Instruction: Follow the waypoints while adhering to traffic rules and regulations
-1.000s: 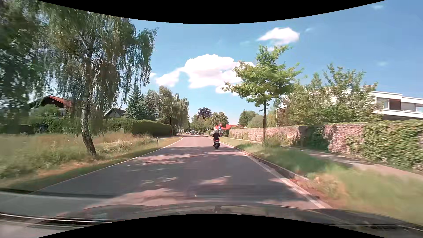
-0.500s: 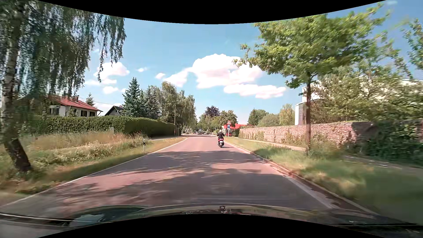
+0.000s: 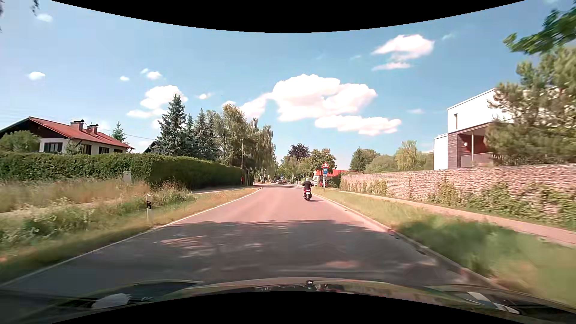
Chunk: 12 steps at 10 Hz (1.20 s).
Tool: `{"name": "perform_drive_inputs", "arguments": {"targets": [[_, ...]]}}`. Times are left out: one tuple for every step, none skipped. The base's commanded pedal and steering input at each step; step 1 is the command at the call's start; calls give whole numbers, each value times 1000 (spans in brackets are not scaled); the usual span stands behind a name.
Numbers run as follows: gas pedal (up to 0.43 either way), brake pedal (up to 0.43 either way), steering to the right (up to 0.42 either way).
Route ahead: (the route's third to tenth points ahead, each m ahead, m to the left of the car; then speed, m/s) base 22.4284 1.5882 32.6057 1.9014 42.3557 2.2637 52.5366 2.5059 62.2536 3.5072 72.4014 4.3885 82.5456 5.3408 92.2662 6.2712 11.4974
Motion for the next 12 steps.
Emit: {"name": "perform_drive_inputs", "arguments": {"targets": [[130, 12, -18], [138, 12, -17], [138, 12, -15], [150, 12, -4], [177, 12, 2], [197, 12, 3], [197, 12, 3], [197, 12, 2], [197, 12, 1], [197, 12, 1], [197, 12, 0], [197, 12, -1]]}}
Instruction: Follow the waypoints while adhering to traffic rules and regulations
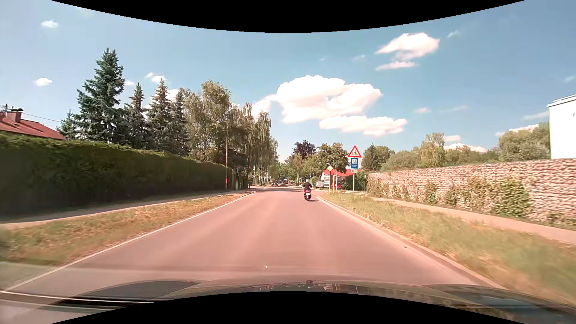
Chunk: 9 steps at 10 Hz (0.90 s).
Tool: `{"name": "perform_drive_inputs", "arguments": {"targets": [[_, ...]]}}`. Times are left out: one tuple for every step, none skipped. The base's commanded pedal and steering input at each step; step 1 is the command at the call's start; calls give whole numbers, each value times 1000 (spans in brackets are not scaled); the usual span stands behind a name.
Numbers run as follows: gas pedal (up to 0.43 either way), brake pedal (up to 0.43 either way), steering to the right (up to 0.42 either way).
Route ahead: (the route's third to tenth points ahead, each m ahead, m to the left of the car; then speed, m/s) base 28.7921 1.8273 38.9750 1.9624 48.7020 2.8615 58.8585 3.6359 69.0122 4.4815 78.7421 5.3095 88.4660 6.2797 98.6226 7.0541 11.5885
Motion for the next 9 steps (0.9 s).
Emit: {"name": "perform_drive_inputs", "arguments": {"targets": [[197, 12, -1], [197, 12, -5], [197, 12, -9], [197, 12, -10], [197, 12, -10], [197, 12, -9], [197, 12, -5], [197, 12, -5], [197, 12, -5]]}}
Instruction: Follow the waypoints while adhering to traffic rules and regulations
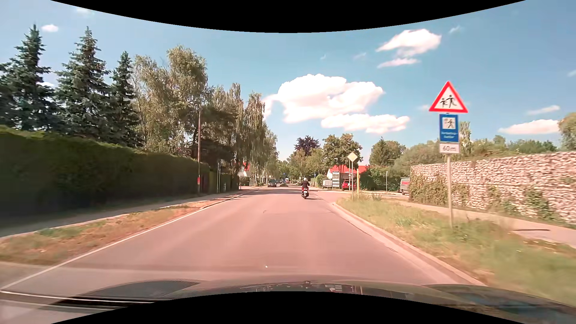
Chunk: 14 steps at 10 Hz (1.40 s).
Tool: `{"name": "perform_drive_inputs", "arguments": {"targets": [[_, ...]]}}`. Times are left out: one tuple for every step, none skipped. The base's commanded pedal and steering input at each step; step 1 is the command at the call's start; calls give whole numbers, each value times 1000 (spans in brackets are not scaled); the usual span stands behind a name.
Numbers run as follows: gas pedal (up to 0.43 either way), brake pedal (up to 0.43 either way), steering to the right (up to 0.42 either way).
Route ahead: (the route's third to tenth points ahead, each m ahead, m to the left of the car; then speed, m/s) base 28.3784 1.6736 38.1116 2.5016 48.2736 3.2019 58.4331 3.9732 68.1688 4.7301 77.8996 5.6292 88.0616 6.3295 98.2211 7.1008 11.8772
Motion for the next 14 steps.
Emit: {"name": "perform_drive_inputs", "arguments": {"targets": [[197, 12, -6], [197, 6, -6], [189, 12, -6], [157, 12, -6], [150, 12, -6], [138, 6, -7], [138, 12, -7], [138, 12, -7], [138, 12, -7], [138, 12, -7], [138, 12, -7], [138, 6, -7], [138, 12, -7], [138, 12, -7]]}}
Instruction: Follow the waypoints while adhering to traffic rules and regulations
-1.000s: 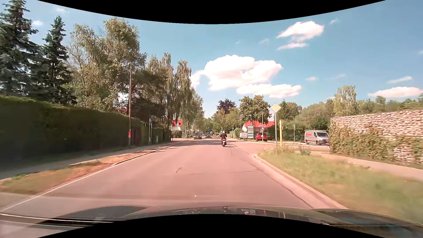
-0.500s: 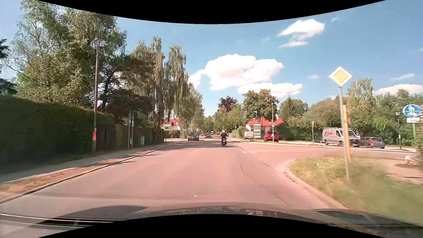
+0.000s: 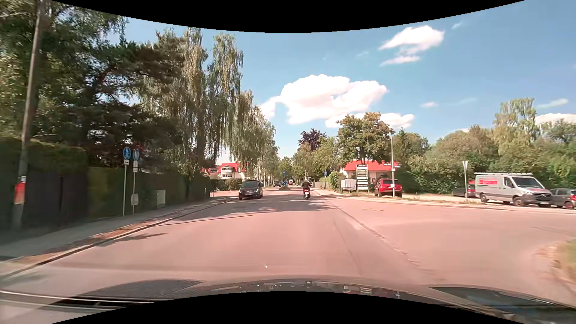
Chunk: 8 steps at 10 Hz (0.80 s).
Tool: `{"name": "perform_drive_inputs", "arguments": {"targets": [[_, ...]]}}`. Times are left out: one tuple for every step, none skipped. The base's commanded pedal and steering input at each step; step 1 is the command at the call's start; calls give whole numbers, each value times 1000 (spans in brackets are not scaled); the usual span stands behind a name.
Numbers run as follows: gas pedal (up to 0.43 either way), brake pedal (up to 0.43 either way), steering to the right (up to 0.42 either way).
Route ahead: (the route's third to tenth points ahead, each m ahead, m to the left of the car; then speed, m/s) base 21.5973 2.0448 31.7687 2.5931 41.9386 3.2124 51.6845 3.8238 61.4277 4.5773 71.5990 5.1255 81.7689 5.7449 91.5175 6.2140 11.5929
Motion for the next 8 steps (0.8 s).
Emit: {"name": "perform_drive_inputs", "arguments": {"targets": [[138, 12, -9], [138, 12, -14], [138, 12, -13], [138, 6, -9], [138, 12, -3], [138, 12, -1], [138, 6, -1], [138, 12, -1]]}}
